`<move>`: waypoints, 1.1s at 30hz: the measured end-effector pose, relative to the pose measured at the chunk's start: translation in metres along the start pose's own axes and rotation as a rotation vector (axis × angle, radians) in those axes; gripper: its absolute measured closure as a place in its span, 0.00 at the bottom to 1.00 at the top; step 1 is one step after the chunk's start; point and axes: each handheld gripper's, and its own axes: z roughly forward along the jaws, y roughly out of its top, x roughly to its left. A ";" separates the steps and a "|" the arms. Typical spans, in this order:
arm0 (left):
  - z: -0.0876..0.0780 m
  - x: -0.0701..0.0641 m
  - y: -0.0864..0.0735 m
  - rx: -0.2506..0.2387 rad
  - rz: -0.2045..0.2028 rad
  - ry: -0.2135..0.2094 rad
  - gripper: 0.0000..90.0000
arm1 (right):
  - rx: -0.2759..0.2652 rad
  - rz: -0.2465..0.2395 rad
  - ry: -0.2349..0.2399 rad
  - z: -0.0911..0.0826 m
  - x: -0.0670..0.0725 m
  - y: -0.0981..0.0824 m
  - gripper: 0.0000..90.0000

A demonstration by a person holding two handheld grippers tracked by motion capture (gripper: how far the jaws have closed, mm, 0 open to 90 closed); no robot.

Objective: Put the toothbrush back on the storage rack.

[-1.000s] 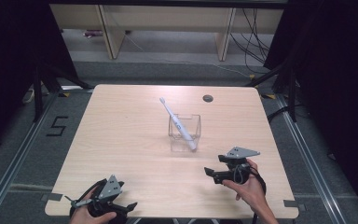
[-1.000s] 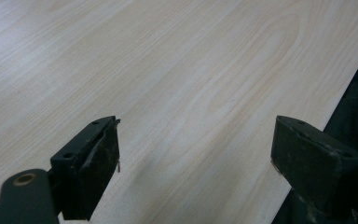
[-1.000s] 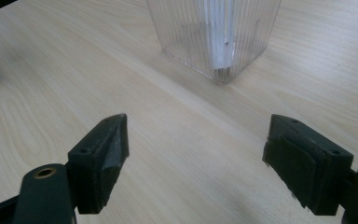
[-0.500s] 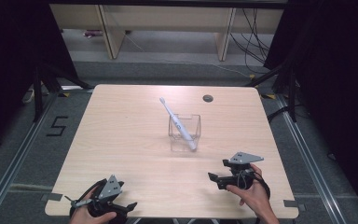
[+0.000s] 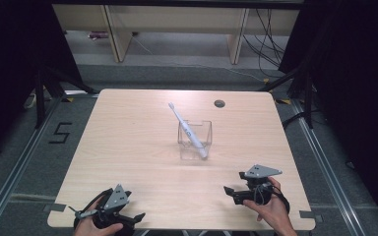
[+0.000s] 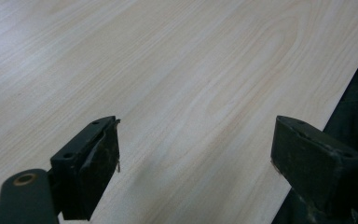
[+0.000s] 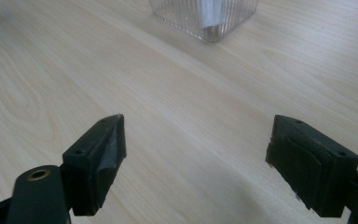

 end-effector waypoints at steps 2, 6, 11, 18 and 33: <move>0.001 0.001 0.000 0.003 0.002 0.003 0.16 | 0.009 0.010 -0.004 -0.002 0.000 -0.002 0.22; 0.001 0.001 0.000 0.004 0.007 0.000 0.16 | 0.006 0.014 -0.006 -0.005 -0.002 -0.006 0.22; 0.000 0.001 0.000 0.001 0.008 -0.001 0.16 | 0.024 -0.015 -0.006 -0.007 -0.003 -0.010 0.21; 0.000 0.001 0.001 0.005 0.009 0.003 0.16 | 0.036 0.007 -0.028 -0.013 -0.003 -0.015 0.21; 0.000 0.001 0.001 0.008 0.007 0.008 0.16 | 0.040 0.043 -0.037 -0.022 -0.008 -0.025 0.21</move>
